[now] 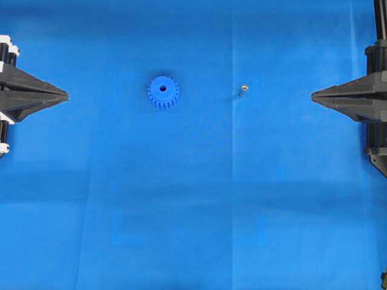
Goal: Insert the shaft placed at a random location into the center hole of the small gear at another random location.
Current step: 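Lower the open right gripper over the small silver shaft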
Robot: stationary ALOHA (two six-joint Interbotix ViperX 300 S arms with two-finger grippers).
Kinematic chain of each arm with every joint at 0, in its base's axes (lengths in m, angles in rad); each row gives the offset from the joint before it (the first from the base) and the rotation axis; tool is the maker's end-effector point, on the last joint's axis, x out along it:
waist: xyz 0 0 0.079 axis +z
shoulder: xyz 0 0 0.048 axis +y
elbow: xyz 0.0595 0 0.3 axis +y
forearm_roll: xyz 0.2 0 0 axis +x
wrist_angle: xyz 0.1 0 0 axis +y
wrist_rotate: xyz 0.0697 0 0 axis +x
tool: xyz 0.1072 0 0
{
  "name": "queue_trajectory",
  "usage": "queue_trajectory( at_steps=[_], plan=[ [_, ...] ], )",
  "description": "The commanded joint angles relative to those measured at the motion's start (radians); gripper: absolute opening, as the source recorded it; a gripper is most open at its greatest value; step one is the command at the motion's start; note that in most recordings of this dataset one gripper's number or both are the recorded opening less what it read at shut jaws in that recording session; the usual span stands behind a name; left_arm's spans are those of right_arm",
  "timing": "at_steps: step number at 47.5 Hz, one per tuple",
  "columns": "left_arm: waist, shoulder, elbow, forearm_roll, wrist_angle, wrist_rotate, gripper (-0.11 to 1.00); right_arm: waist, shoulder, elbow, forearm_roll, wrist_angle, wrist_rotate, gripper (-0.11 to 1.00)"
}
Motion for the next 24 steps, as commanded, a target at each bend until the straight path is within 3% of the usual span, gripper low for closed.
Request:
queue_trajectory(
  at_steps=[1,11,19,24],
  plan=[
    [-0.005,0.003,-0.020,0.000,-0.006,-0.011,0.00,0.000,0.000,-0.011,0.000,0.000,-0.005,0.00],
    [-0.003,0.012,-0.015,0.000,-0.005,-0.012,0.00,-0.048,0.061,-0.017,0.002,0.026,0.006,-0.06],
    [-0.003,0.009,-0.011,0.000,-0.005,-0.012,0.00,-0.080,0.138,-0.008,0.018,-0.018,0.008,-0.05],
    [-0.003,0.006,-0.008,0.000,-0.005,-0.012,0.00,-0.106,0.218,-0.003,0.038,-0.067,0.008,0.01]
  ],
)
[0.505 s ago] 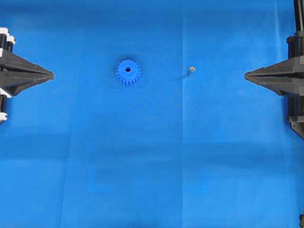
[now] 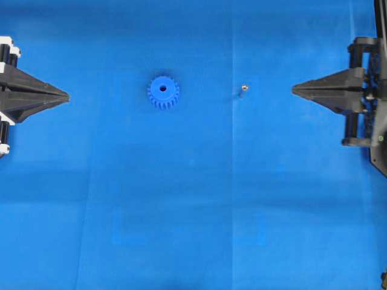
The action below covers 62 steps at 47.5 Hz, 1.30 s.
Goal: Insert the shaft placed at a random location into the center hole of the small gear at another random location.
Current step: 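Lower the open right gripper over the small silver shaft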
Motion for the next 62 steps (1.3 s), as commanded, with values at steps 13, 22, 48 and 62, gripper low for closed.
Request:
queue_trajectory(
  at_steps=[13,22,48,62],
  plan=[
    [-0.002,0.003,0.002,0.002,-0.005,-0.008,0.00,-0.081,0.348,-0.015,0.066,-0.184,0.003,0.68],
    [-0.003,0.000,0.003,0.002,-0.003,-0.018,0.00,-0.087,0.558,-0.040,0.092,-0.288,0.003,0.74],
    [-0.002,-0.006,0.018,0.002,0.003,-0.018,0.00,-0.098,0.845,-0.064,0.236,-0.428,0.003,0.73],
    [-0.003,-0.006,0.023,0.002,0.008,-0.018,0.00,-0.092,0.845,-0.060,0.250,-0.433,0.003,0.44]
  ],
)
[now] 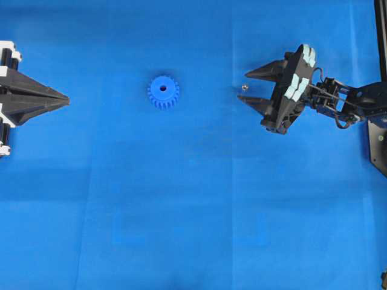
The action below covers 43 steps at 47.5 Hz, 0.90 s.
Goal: Insert the shaft placed at a random location into the center hole of the small gear at another random location.
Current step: 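Lower the open right gripper over the small silver shaft, then close the right gripper on the silver shaft and lift it upright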
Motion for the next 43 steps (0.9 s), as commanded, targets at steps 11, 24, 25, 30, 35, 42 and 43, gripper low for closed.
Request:
queue_trajectory(
  at_steps=[11,24,25,30,35,42,43],
  plan=[
    [0.000,0.002,-0.009,0.003,0.000,0.000,0.00,0.006,-0.009,-0.003,0.003,-0.009,0.003,0.03],
    [-0.002,0.002,-0.011,0.002,0.005,-0.002,0.00,0.009,-0.031,-0.006,0.003,0.009,0.005,0.03],
    [-0.002,0.002,-0.011,0.002,0.005,-0.002,0.00,0.009,-0.040,-0.008,0.003,0.015,0.005,0.03],
    [0.000,0.002,-0.011,0.002,0.006,-0.006,0.00,0.009,-0.115,-0.012,0.003,0.072,-0.002,0.03],
    [0.000,0.000,-0.011,0.002,0.005,-0.006,0.00,0.009,-0.215,-0.023,0.003,0.158,-0.012,0.03],
    [-0.002,0.000,-0.011,0.002,0.005,-0.006,0.00,0.009,-0.305,-0.040,0.002,0.249,-0.028,0.03],
    [0.000,0.000,-0.011,0.002,0.005,-0.006,0.00,0.009,-0.313,-0.041,0.002,0.258,-0.029,0.03]
  ],
)
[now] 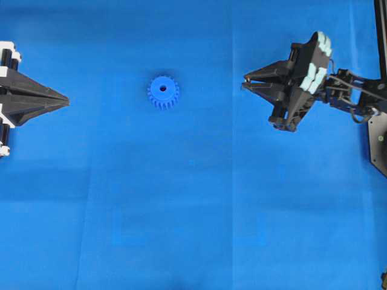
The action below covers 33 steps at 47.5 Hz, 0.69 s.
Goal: Insert the shaft placed at a random location into the center hole of the small gear at another random location.
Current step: 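Close the right gripper on the silver shaft and lift it upright, then carry the held shaft left toward the blue gear with the right gripper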
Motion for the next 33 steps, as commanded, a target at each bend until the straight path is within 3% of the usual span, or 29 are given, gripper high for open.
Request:
queue_trajectory(
  at_steps=[1,14,33],
  plan=[
    [-0.002,0.003,-0.012,0.000,-0.008,-0.002,0.00,0.002,-0.051,-0.020,0.002,0.038,-0.008,0.03],
    [-0.002,0.003,-0.011,0.000,-0.003,-0.002,0.00,0.002,-0.034,-0.051,0.002,0.057,-0.009,0.03],
    [-0.003,0.003,-0.011,0.002,0.017,-0.003,0.00,0.006,0.123,-0.304,-0.032,0.143,-0.015,0.03]
  ],
)
